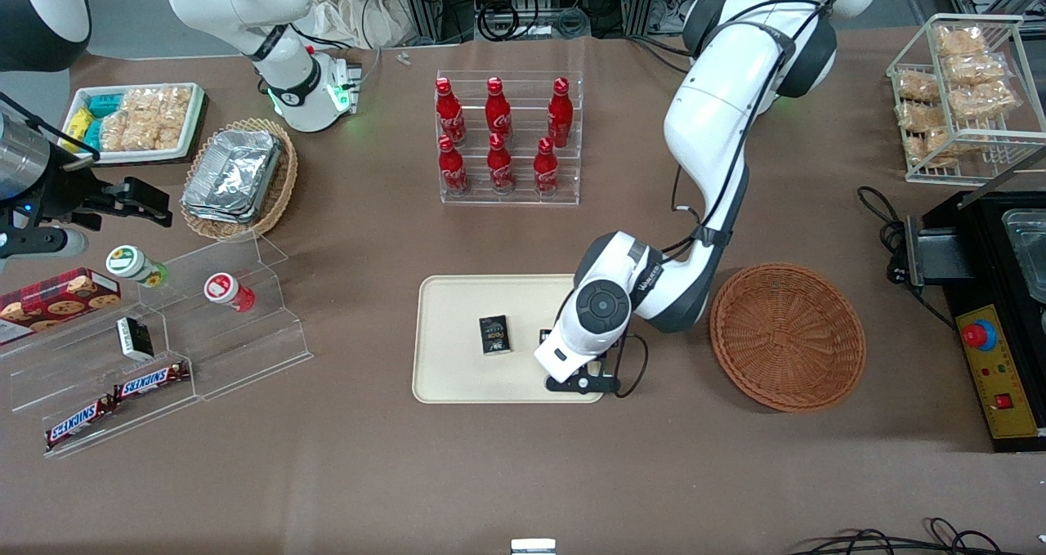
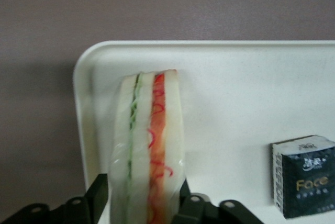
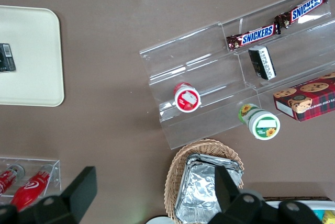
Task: Place sandwich from basket to tray
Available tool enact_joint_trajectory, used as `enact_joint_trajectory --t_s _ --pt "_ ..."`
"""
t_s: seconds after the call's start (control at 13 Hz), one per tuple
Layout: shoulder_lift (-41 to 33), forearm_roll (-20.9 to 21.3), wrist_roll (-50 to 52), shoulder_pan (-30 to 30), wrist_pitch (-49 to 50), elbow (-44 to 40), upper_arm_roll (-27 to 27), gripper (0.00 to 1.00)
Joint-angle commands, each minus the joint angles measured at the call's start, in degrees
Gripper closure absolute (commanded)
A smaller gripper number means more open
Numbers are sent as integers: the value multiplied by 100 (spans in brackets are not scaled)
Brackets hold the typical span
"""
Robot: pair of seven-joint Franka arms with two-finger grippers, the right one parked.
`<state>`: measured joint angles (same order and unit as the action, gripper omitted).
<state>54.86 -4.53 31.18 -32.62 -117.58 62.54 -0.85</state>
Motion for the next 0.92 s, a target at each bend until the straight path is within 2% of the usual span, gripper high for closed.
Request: enact_joint_trajectory --t_s 0.0,0.08,0.23,0.38,0.62,0.85 --pt "-1062 48 265 2 725 416 312 0" --pt "-1413 48 292 2 1076 461 462 0" --pt "-2108 48 205 11 2033 522 1162 0" --pt "-2801 31 143 89 2405 872 1648 0" --pt "-3954 48 -750 729 2327 2092 1676 0" --pt "-4474 92 -1535 1327 2223 2823 1676 0"
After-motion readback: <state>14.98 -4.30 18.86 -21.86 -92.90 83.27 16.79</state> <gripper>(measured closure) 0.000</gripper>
